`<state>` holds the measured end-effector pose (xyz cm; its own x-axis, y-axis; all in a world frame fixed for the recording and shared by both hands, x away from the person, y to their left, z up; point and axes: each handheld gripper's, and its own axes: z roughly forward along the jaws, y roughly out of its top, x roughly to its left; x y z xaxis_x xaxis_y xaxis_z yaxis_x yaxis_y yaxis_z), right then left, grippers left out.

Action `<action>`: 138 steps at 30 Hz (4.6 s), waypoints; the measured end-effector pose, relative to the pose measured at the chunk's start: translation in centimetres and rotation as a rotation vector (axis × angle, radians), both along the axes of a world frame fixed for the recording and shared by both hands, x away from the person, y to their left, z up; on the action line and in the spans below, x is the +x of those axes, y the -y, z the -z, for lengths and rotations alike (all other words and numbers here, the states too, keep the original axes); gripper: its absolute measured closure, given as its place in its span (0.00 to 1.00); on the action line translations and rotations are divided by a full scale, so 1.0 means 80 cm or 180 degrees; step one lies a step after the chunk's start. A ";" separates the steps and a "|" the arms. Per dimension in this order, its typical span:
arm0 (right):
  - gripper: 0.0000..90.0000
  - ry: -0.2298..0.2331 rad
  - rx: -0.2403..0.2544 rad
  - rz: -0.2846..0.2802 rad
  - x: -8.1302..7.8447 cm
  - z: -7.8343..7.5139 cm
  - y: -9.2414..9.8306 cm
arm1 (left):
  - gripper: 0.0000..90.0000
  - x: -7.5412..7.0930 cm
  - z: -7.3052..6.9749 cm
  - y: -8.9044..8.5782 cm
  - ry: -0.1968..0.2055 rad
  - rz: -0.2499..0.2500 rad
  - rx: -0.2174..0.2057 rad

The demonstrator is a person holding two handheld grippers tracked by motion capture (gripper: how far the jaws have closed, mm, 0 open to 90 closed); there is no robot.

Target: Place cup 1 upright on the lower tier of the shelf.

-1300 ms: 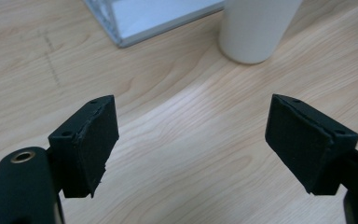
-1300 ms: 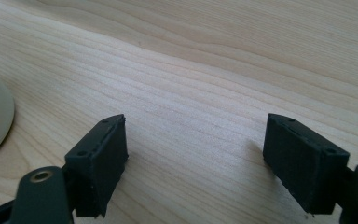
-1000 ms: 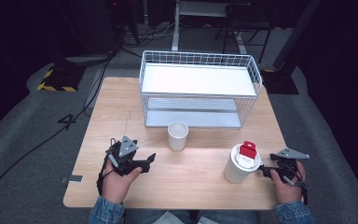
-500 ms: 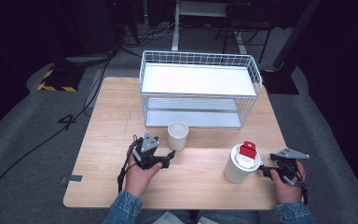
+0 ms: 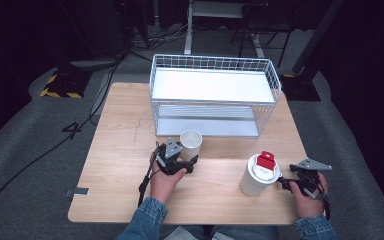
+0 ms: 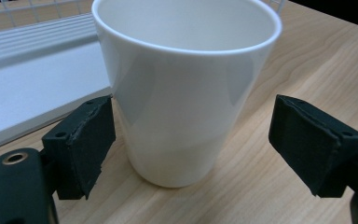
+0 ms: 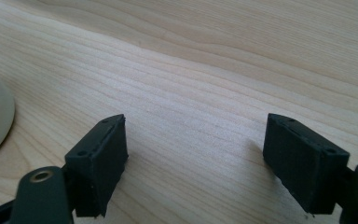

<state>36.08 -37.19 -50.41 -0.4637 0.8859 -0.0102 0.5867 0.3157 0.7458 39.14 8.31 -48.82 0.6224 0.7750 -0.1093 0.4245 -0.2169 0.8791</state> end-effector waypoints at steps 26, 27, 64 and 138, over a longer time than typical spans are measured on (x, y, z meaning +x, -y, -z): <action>0.25 0.0000 0.0000 0.0000 0.000 0.000 0.000 | 0.18 0.022 0.013 0.026 -0.0128 -0.0225 0.0253; 0.25 -0.0001 -0.0001 -0.0001 0.000 0.000 0.000 | 0.19 0.022 0.013 0.026 -0.0128 -0.0217 0.0246; 0.25 0.0023 -0.0030 -0.0016 -0.001 0.000 -0.003 | 0.26 0.018 -0.038 0.048 0.0069 -0.0053 0.0369; 0.24 -0.0003 -0.0007 -0.0034 0.001 0.000 -0.001 | 0.25 0.163 -0.023 0.118 0.0166 -0.0584 0.0266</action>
<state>36.17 -37.10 -50.41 -0.4732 0.8809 -0.0115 0.5840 0.3234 0.7446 52.19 -1.13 -46.96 0.4732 0.8809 -0.0111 0.4178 -0.2133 0.8831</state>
